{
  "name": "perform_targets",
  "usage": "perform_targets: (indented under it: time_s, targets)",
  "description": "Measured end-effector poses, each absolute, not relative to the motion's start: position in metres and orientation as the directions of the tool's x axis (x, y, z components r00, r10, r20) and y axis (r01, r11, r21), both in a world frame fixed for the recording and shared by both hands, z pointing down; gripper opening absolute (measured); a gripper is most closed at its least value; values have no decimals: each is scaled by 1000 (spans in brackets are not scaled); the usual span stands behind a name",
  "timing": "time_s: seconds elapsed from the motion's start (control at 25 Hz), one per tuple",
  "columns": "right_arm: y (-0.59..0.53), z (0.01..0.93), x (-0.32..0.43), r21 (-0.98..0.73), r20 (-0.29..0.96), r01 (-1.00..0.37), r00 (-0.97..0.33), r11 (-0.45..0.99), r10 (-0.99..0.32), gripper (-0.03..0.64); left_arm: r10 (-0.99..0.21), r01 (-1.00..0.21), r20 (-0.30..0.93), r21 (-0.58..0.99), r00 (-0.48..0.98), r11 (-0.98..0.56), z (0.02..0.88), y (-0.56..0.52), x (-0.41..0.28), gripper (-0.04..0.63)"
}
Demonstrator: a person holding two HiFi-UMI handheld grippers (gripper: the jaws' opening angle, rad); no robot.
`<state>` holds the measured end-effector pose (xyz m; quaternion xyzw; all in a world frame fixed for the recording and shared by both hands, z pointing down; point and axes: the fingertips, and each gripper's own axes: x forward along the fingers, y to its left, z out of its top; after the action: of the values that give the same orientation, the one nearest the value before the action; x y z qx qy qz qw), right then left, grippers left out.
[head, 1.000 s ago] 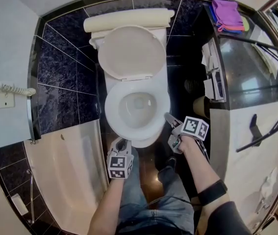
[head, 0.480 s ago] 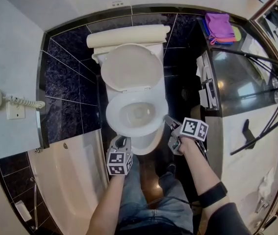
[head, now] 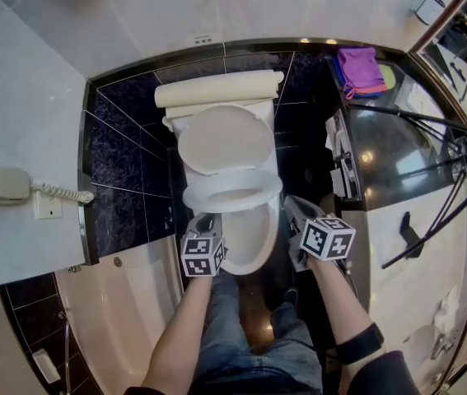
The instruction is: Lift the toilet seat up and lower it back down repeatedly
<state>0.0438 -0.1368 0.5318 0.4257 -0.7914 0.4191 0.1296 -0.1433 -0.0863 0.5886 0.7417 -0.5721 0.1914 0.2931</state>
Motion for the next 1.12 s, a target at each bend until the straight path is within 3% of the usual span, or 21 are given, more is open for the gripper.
perform_targets:
  time_s: [0.36,1.12]
  targets:
    - [-149,500,34,-385,531,-817,-577,429,-621,9,-768,-962,579,166,274,-218,569,-160,-160,-2]
    - [-163,504,32,-362,540,-825,-565,433,-624,9,-784,-967,576,50,233,-251,567,-274,-192,-2]
